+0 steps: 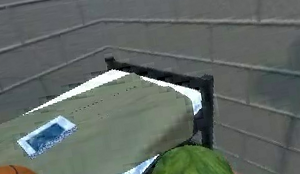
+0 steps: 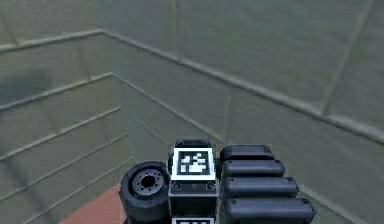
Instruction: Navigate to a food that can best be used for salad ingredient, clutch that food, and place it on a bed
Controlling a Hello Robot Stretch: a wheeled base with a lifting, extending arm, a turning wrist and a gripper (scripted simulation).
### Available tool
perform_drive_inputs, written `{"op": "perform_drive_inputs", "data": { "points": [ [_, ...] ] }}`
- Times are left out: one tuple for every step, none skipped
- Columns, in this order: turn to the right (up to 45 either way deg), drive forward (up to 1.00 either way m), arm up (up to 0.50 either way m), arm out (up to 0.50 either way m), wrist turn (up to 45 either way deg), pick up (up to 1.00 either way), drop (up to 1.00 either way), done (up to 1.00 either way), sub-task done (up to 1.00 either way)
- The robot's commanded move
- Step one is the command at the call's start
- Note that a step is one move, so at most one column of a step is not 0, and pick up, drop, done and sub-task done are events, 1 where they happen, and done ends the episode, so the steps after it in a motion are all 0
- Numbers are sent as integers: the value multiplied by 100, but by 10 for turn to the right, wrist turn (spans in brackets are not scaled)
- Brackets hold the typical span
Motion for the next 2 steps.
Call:
{"op": "perform_drive_inputs", "data": {
  "points": [
    [-450,0,0,0,0,0,0,0,0],
    [-450,0,0,0,0,0,0,0,0]
  ]
}}
